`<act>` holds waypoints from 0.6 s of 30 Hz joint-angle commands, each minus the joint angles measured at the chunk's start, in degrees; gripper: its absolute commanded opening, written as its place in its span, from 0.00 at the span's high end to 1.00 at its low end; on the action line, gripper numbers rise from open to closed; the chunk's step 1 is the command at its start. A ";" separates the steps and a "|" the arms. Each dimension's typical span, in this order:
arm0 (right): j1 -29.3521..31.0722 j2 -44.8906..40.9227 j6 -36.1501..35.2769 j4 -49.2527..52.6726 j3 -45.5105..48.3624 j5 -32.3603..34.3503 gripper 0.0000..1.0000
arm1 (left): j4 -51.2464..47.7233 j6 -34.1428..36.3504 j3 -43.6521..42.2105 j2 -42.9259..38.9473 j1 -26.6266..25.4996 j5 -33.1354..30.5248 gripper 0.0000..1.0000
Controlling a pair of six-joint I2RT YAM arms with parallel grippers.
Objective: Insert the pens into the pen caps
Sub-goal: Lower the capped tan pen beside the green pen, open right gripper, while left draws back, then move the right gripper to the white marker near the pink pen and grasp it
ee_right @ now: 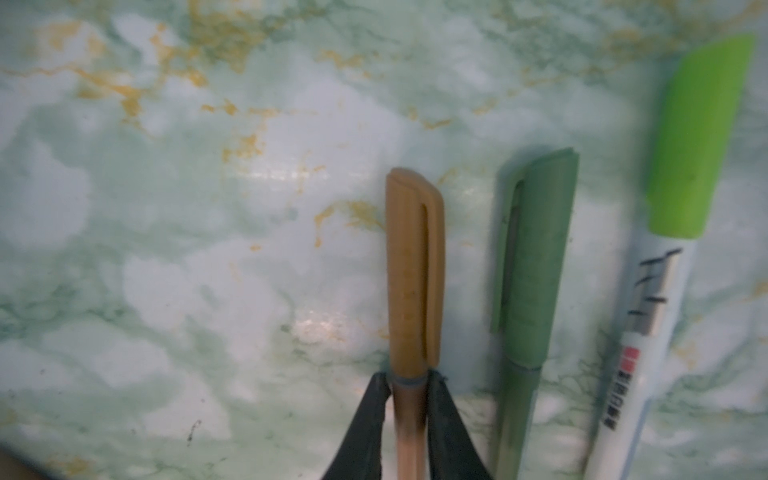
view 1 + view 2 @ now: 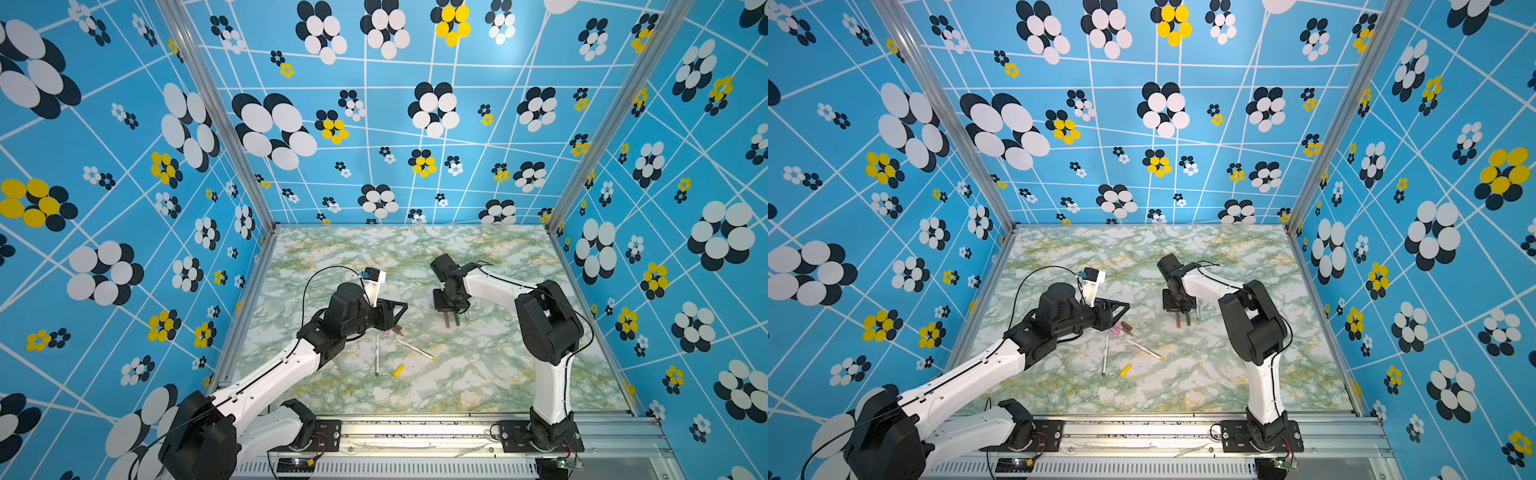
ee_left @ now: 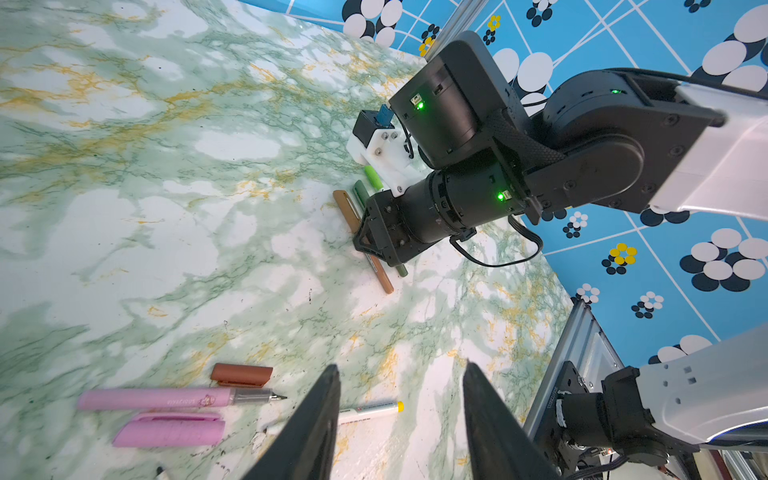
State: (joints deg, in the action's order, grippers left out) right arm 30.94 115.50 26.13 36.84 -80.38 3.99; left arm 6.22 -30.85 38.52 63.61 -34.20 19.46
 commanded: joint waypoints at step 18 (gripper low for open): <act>-0.01 -11.83 -2.75 0.74 -0.66 -0.56 0.67 | -2.49 0.62 -0.01 -4.81 1.49 -3.39 0.39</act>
State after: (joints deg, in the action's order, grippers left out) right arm 30.94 108.47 24.84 37.06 -80.53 3.86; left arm 4.29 -30.83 38.52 60.77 -33.36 17.87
